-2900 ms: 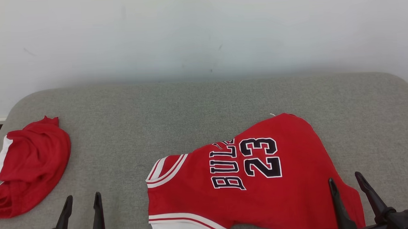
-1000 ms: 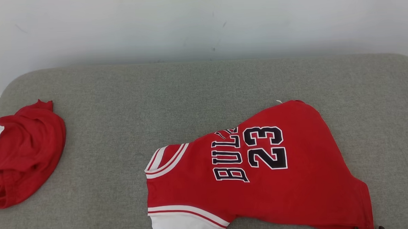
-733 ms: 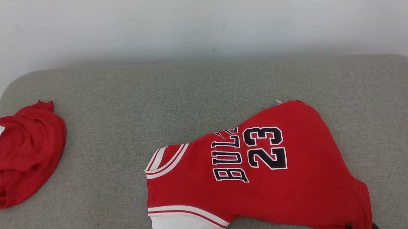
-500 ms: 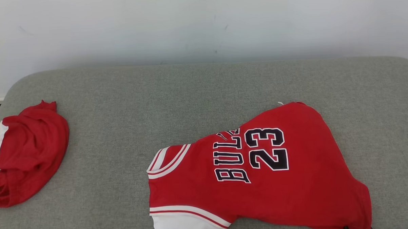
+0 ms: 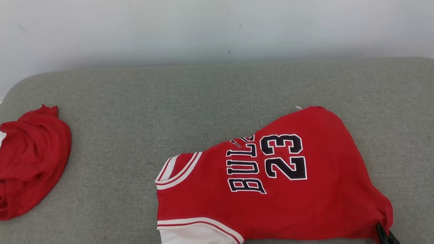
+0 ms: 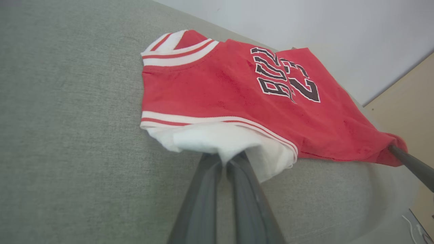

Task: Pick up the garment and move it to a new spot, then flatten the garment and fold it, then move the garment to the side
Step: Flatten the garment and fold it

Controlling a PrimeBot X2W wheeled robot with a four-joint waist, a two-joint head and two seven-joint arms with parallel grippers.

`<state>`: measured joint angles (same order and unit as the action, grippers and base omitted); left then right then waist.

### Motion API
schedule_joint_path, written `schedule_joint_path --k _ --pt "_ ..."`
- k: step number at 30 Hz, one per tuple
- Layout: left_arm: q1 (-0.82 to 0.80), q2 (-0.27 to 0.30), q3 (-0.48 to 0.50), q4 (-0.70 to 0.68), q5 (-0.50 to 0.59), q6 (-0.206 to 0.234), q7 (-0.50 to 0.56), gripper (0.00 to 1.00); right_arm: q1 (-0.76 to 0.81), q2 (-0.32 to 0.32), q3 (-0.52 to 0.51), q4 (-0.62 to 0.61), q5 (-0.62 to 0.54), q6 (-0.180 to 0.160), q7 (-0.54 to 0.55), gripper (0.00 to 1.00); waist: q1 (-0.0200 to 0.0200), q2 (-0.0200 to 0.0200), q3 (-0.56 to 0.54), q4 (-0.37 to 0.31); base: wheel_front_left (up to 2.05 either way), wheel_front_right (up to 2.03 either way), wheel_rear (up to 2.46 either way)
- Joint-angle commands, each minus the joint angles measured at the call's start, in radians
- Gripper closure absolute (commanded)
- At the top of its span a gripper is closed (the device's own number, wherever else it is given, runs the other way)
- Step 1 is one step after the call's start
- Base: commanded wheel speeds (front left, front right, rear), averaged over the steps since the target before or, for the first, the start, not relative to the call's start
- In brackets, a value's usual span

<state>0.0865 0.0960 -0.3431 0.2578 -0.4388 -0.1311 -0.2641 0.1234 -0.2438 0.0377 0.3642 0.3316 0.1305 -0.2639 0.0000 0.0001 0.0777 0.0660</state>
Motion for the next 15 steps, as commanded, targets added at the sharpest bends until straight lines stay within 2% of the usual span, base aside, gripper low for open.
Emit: schedule_joint_path --k 1,8,15 --pt "0.000 0.008 0.009 -0.047 0.004 0.002 0.000 1.00 0.011 -0.007 0.004 -0.039 -0.007 0.001 -0.001 1.00 0.0000 -0.0001 0.004 0.001 0.00 0.00 0.00" --pt "-0.108 0.045 0.036 -0.162 -0.008 0.002 0.000 1.00 -0.043 -0.027 0.050 -0.150 0.008 0.001 -0.001 1.00 0.0000 -0.0001 0.014 -0.004 0.00 0.00 0.00" --pt "-0.285 0.098 0.034 -0.134 -0.035 0.002 -0.001 1.00 -0.155 -0.055 0.092 -0.147 0.046 0.001 -0.001 1.00 0.0000 -0.0001 0.038 -0.020 0.00 0.00 0.00"
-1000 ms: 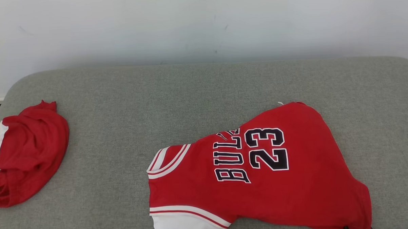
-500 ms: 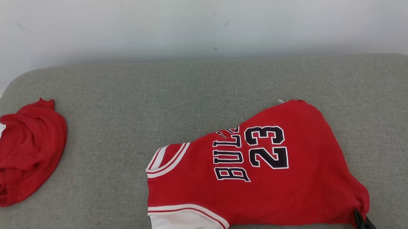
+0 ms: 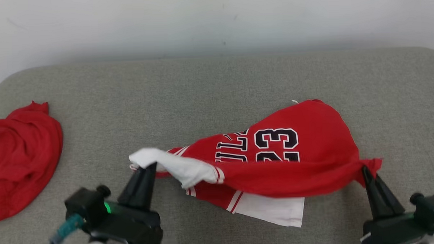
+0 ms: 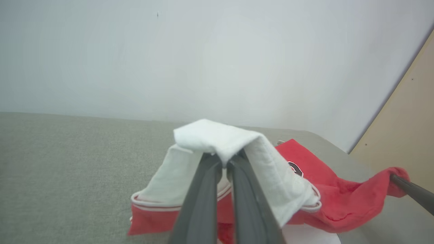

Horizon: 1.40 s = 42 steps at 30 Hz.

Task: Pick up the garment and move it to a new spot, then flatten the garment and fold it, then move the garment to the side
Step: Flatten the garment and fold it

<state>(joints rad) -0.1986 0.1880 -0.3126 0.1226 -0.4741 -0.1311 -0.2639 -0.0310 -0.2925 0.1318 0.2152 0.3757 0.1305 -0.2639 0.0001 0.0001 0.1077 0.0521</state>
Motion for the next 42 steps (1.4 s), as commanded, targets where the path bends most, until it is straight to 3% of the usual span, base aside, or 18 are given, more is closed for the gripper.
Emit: schedule_joint_path --k 1,7,12,17,24,31,42 --pt "-0.034 0.018 0.000 0.011 -0.011 0.002 -0.001 1.00 -0.025 -0.011 0.002 0.008 0.015 0.001 -0.001 1.00 -0.0001 -0.0001 0.020 -0.011 0.00 0.00 0.00" --pt "-0.333 0.106 -0.036 0.104 -0.125 0.002 0.044 1.00 -0.282 -0.068 0.055 0.084 0.095 0.001 0.028 1.00 -0.0001 -0.0001 0.112 -0.030 0.00 0.00 0.00" --pt "-0.710 0.167 -0.063 0.185 -0.210 0.002 0.140 1.00 -0.648 -0.094 0.095 0.141 0.178 0.001 0.122 1.00 -0.0001 -0.0001 0.255 -0.048 0.00 0.00 0.00" --pt "-1.106 0.190 -0.092 0.299 -0.241 0.002 0.217 1.00 -1.062 -0.078 0.106 0.220 0.238 0.001 0.231 1.00 -0.0001 -0.0001 0.397 -0.059 0.00 0.00 0.00" --pt "-1.638 0.158 -0.050 0.542 -0.253 0.005 0.240 1.00 -1.630 -0.016 0.110 0.437 0.216 0.001 0.302 1.00 -0.0001 -0.0001 0.508 -0.083 0.00 0.00 0.00" --pt "-1.880 0.122 -0.044 0.718 -0.241 0.005 0.223 1.00 -1.900 0.004 0.119 0.639 0.134 0.001 0.288 1.00 -0.0001 -0.0001 0.544 -0.089 0.00 0.00 0.00" --pt "-1.989 0.097 -0.111 0.868 -0.226 0.003 0.189 1.00 -2.064 0.027 0.152 0.845 0.096 0.001 0.225 1.00 -0.0001 -0.0001 0.639 -0.099 0.00 0.00 0.00"
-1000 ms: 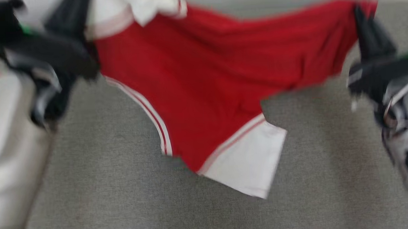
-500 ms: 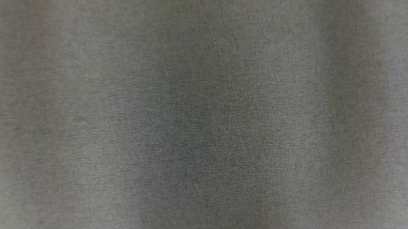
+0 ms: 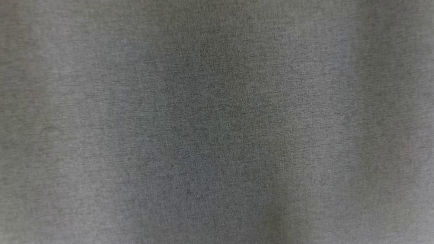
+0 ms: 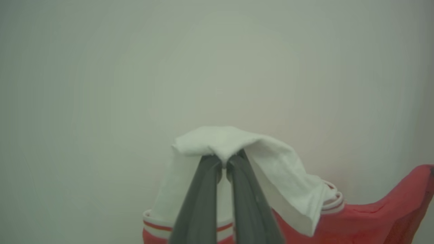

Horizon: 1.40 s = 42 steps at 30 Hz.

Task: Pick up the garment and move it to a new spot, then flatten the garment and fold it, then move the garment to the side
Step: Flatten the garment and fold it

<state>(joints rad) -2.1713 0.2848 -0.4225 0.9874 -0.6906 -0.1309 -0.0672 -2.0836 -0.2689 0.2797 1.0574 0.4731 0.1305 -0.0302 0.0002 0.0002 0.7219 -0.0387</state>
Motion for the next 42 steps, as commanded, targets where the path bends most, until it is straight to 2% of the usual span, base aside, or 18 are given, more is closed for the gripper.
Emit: schedule_joint_path --k 1,16,21,24,28,33,36,40,42 --pt "-0.016 0.000 -0.001 0.003 -0.009 0.003 -0.008 1.00 -0.012 0.003 0.004 0.003 -0.001 0.001 -0.009 1.00 -0.0002 -0.0002 0.025 -0.008 0.00 0.00 0.00" --pt "-0.013 0.019 -0.089 0.003 -0.091 0.002 -0.056 1.00 -0.052 0.000 0.097 0.089 0.053 0.001 -0.057 1.00 -0.0002 -0.0002 0.050 0.007 0.00 0.00 0.00" --pt "0.039 0.033 -0.121 -0.036 -0.128 0.002 -0.090 1.00 -0.037 -0.003 0.121 0.096 0.072 0.001 -0.071 1.00 -0.0002 -0.0002 0.043 0.020 0.00 0.00 0.00" --pt "0.103 0.062 -0.149 -0.099 -0.151 0.002 -0.128 1.00 0.015 -0.003 0.151 0.064 0.101 0.001 -0.087 1.00 -0.0002 -0.0002 0.031 0.027 0.00 0.00 0.00" --pt "0.266 0.133 -0.210 -0.216 -0.182 0.002 -0.153 1.00 0.172 -0.008 0.178 -0.032 0.201 0.001 -0.120 1.00 -0.0002 -0.0002 -0.009 0.019 0.00 0.00 0.00" --pt "0.569 0.195 -0.202 -0.406 -0.251 0.005 -0.184 1.00 0.450 -0.094 0.224 -0.199 0.332 0.001 -0.136 1.00 -0.0002 -0.0002 -0.093 0.027 0.00 0.00 0.00" --pt "0.784 0.237 -0.184 -0.559 -0.266 0.056 -0.193 1.00 0.649 -0.153 0.237 -0.307 0.411 0.001 -0.133 1.00 -0.0002 -0.0002 -0.145 0.029 0.00 0.00 0.00" --pt "1.086 0.291 -0.126 -0.790 -0.297 0.169 -0.198 1.00 0.892 -0.215 0.257 -0.454 0.482 0.001 -0.141 1.00 -0.0002 -0.0002 -0.203 0.011 0.00 0.00 0.00" --pt "1.237 0.299 -0.097 -0.906 -0.307 0.225 -0.198 1.00 1.012 -0.242 0.259 -0.509 0.508 0.001 -0.151 1.00 -0.0002 -0.0002 -0.227 0.006 0.00 0.00 0.00"
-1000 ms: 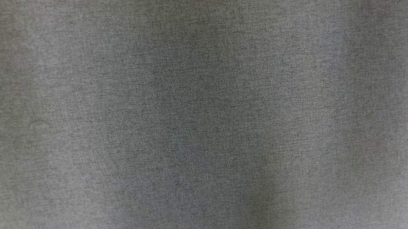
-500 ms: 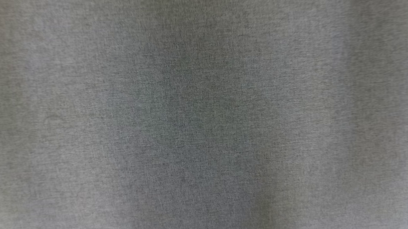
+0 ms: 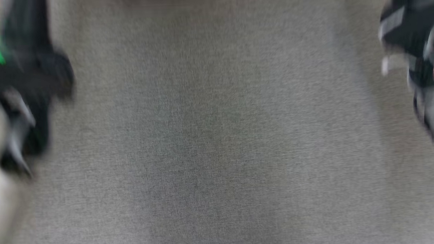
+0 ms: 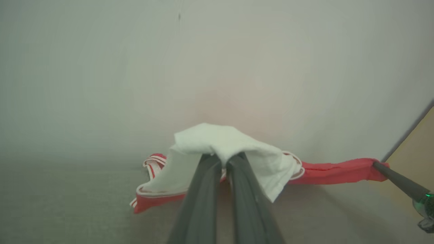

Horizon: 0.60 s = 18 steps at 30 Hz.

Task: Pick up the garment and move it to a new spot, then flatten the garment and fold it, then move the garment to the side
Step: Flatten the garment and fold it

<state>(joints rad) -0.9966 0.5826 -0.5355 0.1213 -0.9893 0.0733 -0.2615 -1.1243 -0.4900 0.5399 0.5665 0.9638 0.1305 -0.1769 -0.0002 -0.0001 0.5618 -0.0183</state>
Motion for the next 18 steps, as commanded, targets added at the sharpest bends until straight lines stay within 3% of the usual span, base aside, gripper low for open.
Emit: schedule_joint_path --k 1,3,4,9,18 --pt "0.137 -0.004 0.036 -0.093 -0.008 0.043 -0.004 1.00 0.111 -0.038 -0.004 -0.040 0.024 0.001 -0.010 1.00 0.0002 0.0001 -0.079 -0.013 0.00 0.00 0.00" --pt "0.288 -0.020 0.069 -0.170 0.008 0.082 -0.004 1.00 0.218 -0.053 -0.010 -0.075 0.043 0.001 -0.019 1.00 0.0002 0.0001 -0.111 -0.010 0.00 0.00 0.00" --pt "0.288 -0.020 0.069 -0.170 0.008 0.082 -0.004 1.00 0.218 -0.053 -0.010 -0.075 0.043 0.001 -0.019 1.00 0.0002 0.0001 -0.111 -0.010 0.00 0.00 0.00" --pt "0.662 -0.113 0.135 -0.305 0.041 0.109 -0.004 1.00 0.515 -0.100 -0.061 -0.156 0.074 0.001 -0.028 1.00 0.0002 0.0001 -0.199 0.011 0.00 0.00 0.00" --pt "0.993 -0.239 0.174 -0.266 0.067 0.038 -0.003 1.00 0.877 -0.094 -0.182 -0.232 0.040 -0.001 -0.006 1.00 0.0002 0.0001 -0.317 0.036 0.00 0.00 0.00"
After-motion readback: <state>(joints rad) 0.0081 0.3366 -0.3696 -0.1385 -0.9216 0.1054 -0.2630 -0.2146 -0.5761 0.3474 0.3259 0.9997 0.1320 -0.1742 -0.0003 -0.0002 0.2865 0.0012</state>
